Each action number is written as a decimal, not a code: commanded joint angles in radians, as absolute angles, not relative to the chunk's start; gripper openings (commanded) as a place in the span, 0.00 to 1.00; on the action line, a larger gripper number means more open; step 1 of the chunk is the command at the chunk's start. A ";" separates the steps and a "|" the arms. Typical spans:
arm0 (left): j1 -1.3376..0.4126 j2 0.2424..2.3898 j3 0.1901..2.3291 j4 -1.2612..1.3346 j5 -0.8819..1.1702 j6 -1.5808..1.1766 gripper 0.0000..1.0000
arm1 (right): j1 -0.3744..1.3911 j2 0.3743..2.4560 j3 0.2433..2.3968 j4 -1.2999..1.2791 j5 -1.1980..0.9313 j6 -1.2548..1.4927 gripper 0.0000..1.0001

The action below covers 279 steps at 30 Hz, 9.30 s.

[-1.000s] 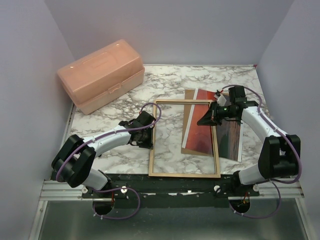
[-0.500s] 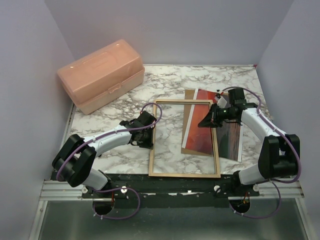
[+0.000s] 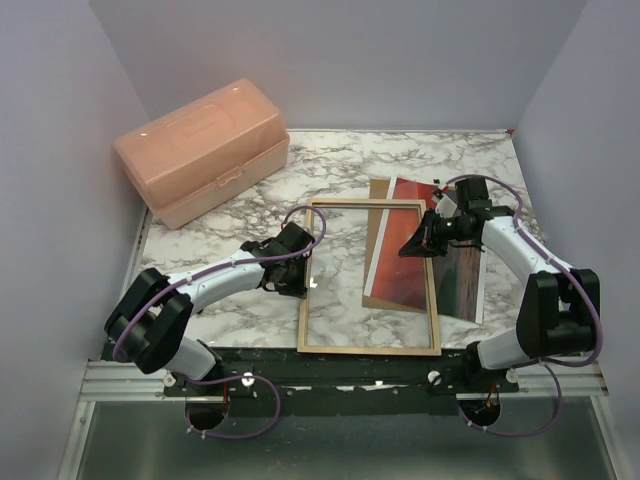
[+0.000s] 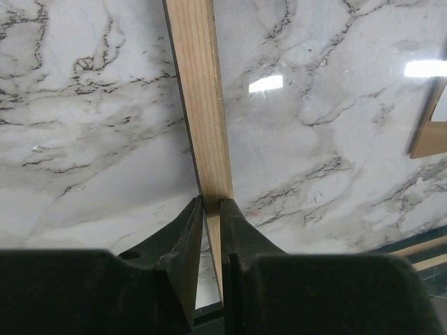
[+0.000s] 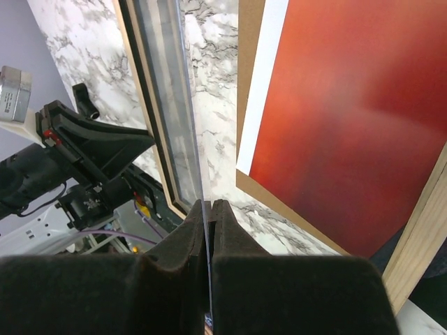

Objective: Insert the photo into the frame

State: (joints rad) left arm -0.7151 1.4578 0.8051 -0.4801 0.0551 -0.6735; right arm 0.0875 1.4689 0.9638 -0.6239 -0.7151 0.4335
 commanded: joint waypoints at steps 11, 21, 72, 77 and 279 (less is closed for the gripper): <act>-0.734 1.515 0.782 -0.517 -0.034 -0.660 0.16 | 0.099 1.436 0.917 -0.589 -0.562 0.445 0.09; -0.739 1.522 0.786 -0.522 -0.039 -0.663 0.16 | 0.113 1.448 0.887 -0.520 -0.611 0.450 0.25; -0.764 1.548 0.798 -0.537 -0.064 -0.667 0.16 | 0.230 1.505 0.873 -0.408 -0.595 0.378 0.81; -0.766 1.549 0.799 -0.541 -0.068 -0.667 0.16 | 0.239 1.487 0.869 -0.382 -0.628 0.388 0.80; -0.788 1.505 0.769 -0.537 -0.129 -0.659 0.08 | 0.126 1.469 0.953 -0.316 -0.820 0.526 0.71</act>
